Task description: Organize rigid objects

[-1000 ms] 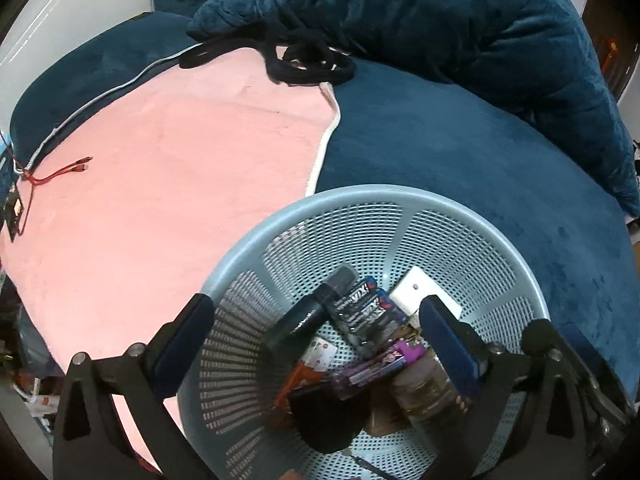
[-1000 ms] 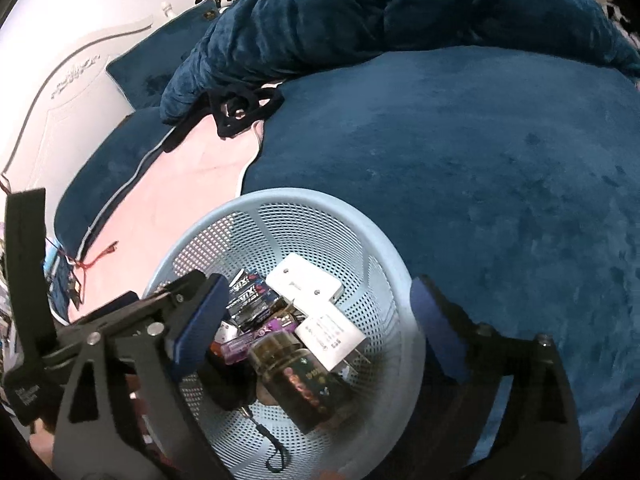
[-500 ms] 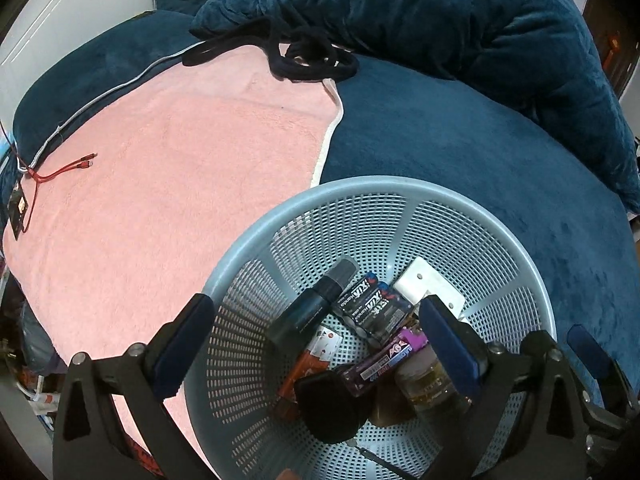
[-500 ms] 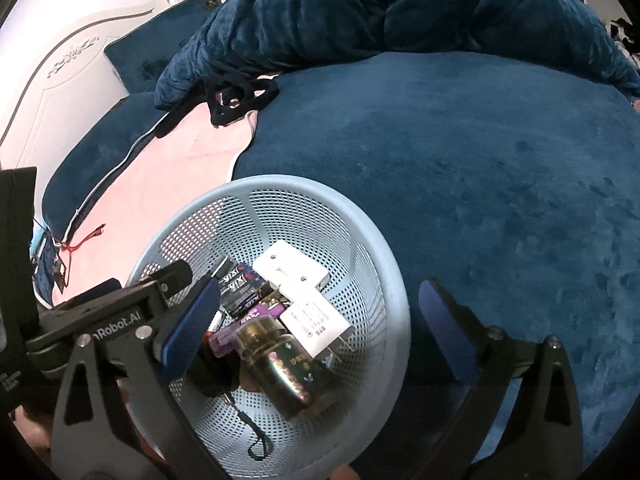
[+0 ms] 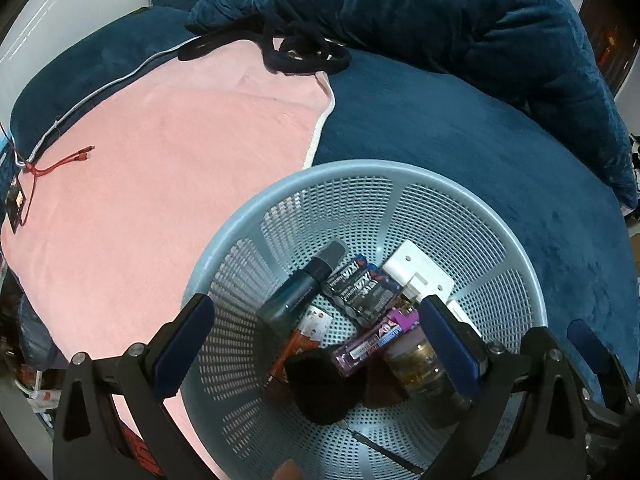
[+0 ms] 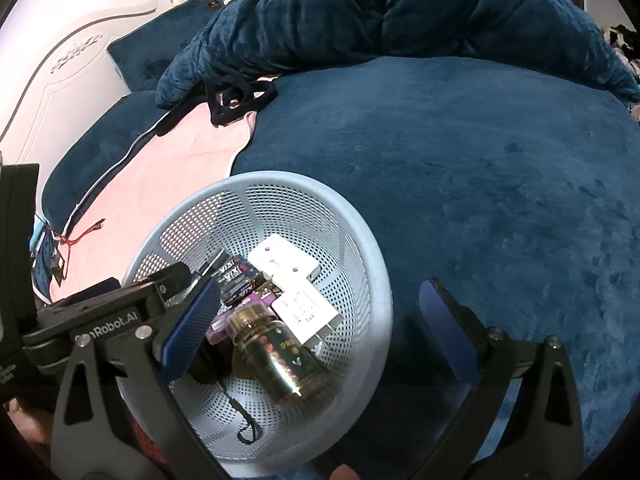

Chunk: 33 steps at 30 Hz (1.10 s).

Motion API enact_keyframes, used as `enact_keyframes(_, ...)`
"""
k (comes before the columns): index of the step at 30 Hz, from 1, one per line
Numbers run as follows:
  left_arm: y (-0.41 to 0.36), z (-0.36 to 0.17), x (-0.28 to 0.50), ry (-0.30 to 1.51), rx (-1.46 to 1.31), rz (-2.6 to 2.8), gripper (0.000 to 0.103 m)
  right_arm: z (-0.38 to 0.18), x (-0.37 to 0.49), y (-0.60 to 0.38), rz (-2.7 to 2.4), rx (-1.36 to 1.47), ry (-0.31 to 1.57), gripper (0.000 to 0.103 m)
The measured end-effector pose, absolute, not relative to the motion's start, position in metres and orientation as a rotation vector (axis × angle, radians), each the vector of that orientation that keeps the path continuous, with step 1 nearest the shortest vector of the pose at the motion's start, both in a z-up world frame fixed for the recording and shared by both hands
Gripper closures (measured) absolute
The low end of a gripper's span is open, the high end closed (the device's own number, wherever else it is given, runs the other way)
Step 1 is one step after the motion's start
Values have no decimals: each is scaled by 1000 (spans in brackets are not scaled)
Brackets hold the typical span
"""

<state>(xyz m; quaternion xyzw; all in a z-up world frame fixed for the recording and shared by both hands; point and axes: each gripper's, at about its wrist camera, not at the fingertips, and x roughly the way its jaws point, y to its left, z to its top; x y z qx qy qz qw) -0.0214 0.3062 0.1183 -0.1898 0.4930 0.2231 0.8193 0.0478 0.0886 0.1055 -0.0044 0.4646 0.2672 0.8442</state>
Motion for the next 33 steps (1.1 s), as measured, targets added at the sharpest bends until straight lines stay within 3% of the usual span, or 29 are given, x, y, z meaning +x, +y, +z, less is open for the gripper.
enact_keyframes(33,262,143,-38,1047,-337,487,1,114,31,43,546,-33,944,3)
